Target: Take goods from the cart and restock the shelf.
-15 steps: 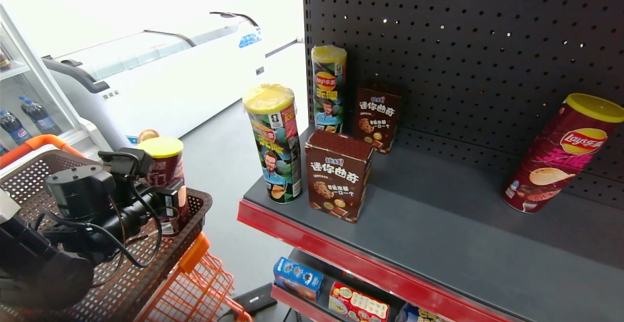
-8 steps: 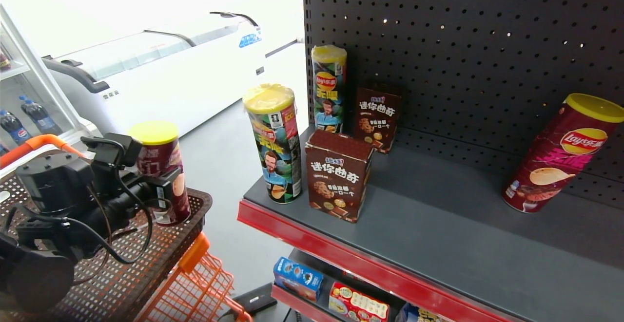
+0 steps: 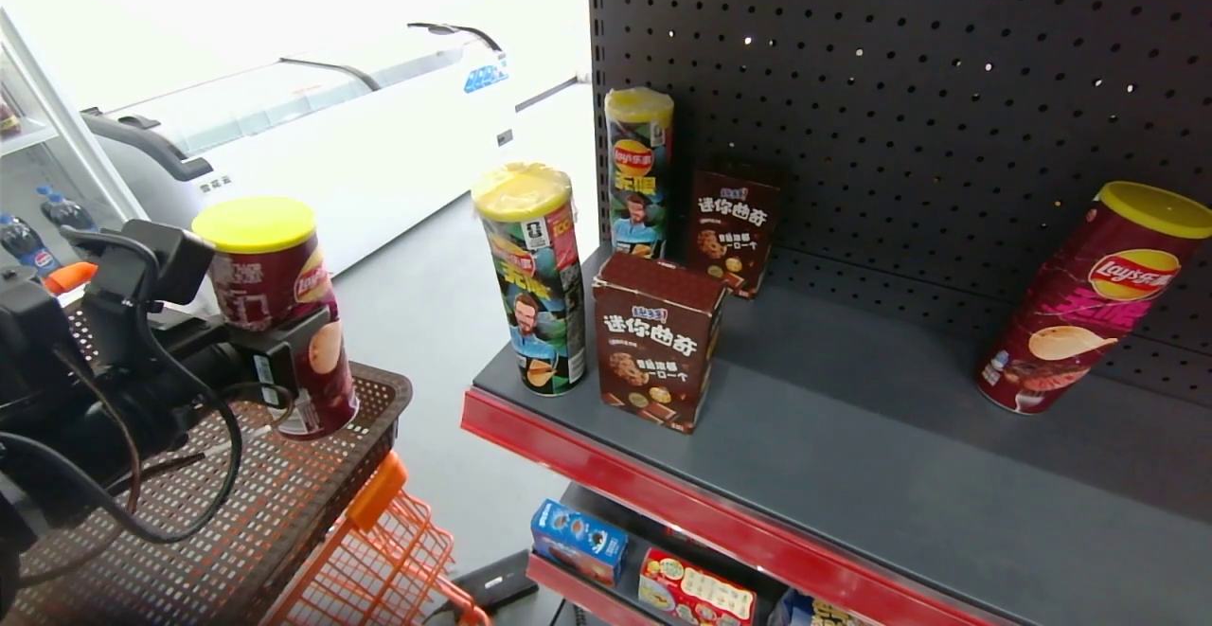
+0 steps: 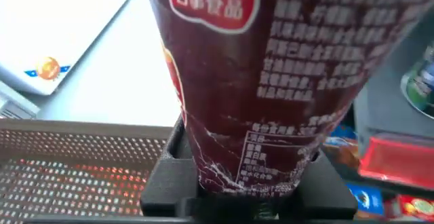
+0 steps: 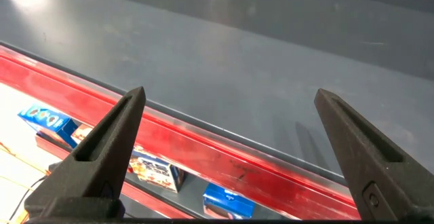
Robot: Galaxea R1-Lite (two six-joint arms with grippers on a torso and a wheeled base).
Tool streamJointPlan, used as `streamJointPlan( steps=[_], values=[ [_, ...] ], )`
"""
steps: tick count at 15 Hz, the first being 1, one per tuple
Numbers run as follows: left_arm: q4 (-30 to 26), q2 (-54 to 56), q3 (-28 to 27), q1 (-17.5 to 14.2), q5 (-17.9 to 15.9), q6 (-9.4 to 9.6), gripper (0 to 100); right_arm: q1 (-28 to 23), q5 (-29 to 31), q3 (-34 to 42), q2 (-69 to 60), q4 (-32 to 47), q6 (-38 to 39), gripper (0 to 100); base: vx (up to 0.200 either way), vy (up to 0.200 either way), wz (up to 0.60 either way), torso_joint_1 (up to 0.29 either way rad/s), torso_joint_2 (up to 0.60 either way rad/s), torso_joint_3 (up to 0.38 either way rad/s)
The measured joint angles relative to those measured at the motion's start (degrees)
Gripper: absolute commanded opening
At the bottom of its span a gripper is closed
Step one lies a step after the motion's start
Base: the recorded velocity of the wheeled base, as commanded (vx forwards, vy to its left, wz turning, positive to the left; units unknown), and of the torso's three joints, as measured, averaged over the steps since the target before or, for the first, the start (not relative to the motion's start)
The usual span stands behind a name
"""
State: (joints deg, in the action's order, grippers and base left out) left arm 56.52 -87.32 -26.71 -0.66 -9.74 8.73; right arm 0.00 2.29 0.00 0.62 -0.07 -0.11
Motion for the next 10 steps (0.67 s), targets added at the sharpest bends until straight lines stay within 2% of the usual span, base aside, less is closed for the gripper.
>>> streamJointPlan(
  steps=[2,4,6,7,8,10],
  values=[
    [-1.45,2.84,1.94,2.77,-0.74,-0.74,0,0.0,-0.02,0.0,0.0,0.0,-0.02,100,0.0,0.0,0.0,0.0,0.0,0.0],
    [-1.32,4.77,2.99,7.94,-1.1,-3.67,0,0.0,-0.02,0.0,0.0,0.0,0.01,100,0.0,0.0,0.0,0.0,0.0,0.0],
    [-1.45,6.68,3.71,12.07,-4.6,-6.16,0,0.0,0.0,0.0,0.0,0.0,0.04,100,0.0,0.0,0.0,0.0,0.0,0.0],
    [-1.67,7.56,3.86,13.14,-6.92,-6.62,0,0.0,-0.02,0.0,0.0,0.0,0.0,100,0.0,0.0,0.0,0.0,0.0,0.0],
    [-1.61,8.19,3.95,13.58,-9.72,-6.27,0,0.0,0.0,0.0,0.0,0.0,0.0,100,0.0,0.0,0.0,0.0,0.0,0.0],
    [-2.0,9.16,3.47,14.76,-10.59,-5.29,0,0.0,0.0,0.0,0.0,0.0,0.01,100,0.0,0.0,0.0,0.0,0.0,0.0]
  ],
)
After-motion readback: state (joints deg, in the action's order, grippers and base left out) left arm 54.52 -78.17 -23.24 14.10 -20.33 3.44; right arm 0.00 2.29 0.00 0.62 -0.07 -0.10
